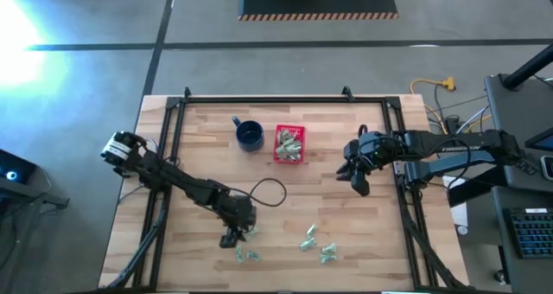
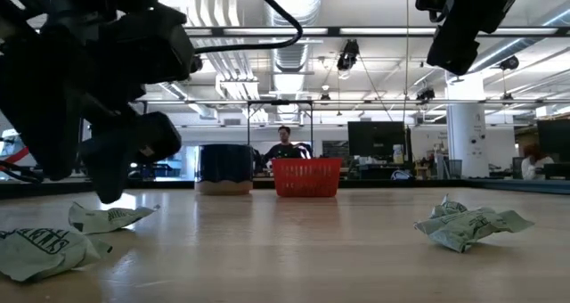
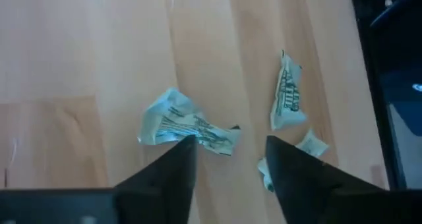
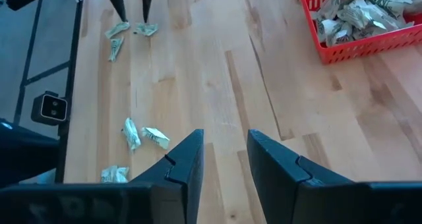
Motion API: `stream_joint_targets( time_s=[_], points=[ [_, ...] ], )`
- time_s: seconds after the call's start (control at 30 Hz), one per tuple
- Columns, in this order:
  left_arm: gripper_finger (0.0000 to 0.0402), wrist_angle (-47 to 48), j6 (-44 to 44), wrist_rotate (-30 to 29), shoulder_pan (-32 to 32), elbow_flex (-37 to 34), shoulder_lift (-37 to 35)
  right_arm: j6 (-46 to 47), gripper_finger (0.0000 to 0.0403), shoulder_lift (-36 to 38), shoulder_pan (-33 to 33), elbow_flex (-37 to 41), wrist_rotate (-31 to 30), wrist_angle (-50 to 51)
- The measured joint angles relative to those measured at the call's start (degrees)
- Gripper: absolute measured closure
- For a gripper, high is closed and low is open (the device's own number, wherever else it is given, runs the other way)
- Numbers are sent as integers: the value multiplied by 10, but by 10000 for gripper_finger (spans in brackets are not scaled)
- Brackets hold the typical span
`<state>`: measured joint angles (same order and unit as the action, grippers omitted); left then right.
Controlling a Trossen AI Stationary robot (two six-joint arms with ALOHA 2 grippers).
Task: Pick and place Stevia / Truvia into bins
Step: Put the stevia packet into the basket
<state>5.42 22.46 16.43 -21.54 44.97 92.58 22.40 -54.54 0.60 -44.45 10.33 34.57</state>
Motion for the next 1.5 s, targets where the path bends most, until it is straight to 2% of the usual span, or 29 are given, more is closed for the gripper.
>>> stream_joint_targets(
  time_s=[0.2,0.37,0.63,0.97,1.17,1.5],
  points=[
    [173,-14,28,-41,0,0,0,-14,299,0,0,0,0,1],
    [147,-32,24,-73,0,1,1,-32,303,0,0,0,2,15],
    [143,-87,-63,-106,-6,1,4,-53,303,0,0,0,2,35],
    [143,-89,-86,-99,-18,16,72,-57,317,0,0,11,2,42],
    [143,-61,-118,-112,-25,26,83,-54,324,0,0,19,2,41],
    [143,2,-141,-113,-29,25,60,-53,331,0,0,20,1,22]
  ],
)
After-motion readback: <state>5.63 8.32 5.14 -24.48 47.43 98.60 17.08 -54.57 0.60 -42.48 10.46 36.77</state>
